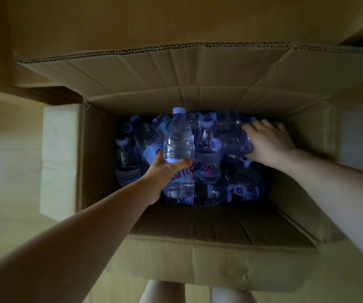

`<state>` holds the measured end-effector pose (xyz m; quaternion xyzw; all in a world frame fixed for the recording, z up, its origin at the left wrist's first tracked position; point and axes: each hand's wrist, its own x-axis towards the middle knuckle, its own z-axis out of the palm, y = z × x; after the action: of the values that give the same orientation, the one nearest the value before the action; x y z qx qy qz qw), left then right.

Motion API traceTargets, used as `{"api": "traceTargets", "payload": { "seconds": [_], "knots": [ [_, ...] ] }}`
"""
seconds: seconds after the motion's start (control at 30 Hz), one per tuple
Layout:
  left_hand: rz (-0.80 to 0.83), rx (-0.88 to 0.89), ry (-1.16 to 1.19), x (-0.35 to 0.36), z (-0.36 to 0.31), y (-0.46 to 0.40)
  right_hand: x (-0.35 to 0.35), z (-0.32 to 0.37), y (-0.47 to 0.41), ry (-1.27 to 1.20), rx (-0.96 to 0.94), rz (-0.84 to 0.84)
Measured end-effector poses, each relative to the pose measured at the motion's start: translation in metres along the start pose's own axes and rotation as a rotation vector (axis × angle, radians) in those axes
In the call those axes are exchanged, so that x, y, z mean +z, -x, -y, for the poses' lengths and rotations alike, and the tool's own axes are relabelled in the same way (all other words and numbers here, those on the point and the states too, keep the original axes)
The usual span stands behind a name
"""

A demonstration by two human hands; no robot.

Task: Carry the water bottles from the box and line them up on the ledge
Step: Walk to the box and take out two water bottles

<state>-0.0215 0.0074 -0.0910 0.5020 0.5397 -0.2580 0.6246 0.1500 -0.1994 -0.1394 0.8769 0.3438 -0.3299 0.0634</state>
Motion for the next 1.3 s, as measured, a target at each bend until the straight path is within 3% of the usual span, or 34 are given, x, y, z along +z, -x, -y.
{"api": "traceTargets", "payload": {
  "seconds": [0.07,0.23,0.33,0.53,0.77,0.9,1.0,1.1,1.2,1.3],
  "knots": [
    [-0.029,-0.01,0.008,0.003,-0.002,0.004,-0.012,0.005,0.01,-0.271,0.01,0.049],
    [-0.09,-0.03,0.084,0.01,-0.009,0.013,-0.034,0.03,0.045,-1.214,0.117,0.263],
    [-0.096,-0.017,0.116,0.013,-0.009,0.02,-0.029,0.05,0.052,-1.471,0.236,0.367],
    [-0.054,0.016,0.066,0.002,-0.002,0.016,0.003,0.083,0.032,-1.208,0.29,0.279],
    [-0.079,-0.003,0.052,-0.013,0.018,0.01,0.029,0.085,0.044,-0.926,0.271,-0.03],
    [-0.075,-0.019,0.065,-0.016,0.022,0.014,0.039,0.069,0.059,-1.023,0.648,-0.202],
    [-0.068,-0.012,0.086,-0.014,0.024,0.012,0.048,0.07,0.062,-1.11,0.786,-0.163],
    [-0.071,-0.016,0.095,-0.007,0.026,0.011,0.058,0.088,0.073,-1.22,0.64,-0.154],
    [-0.069,-0.009,0.059,-0.003,0.029,0.008,0.071,0.102,0.073,-1.111,0.61,-0.146],
    [-0.057,0.007,0.042,-0.004,0.034,0.005,0.077,0.109,0.056,-0.984,0.713,-0.129]
  ]
}}
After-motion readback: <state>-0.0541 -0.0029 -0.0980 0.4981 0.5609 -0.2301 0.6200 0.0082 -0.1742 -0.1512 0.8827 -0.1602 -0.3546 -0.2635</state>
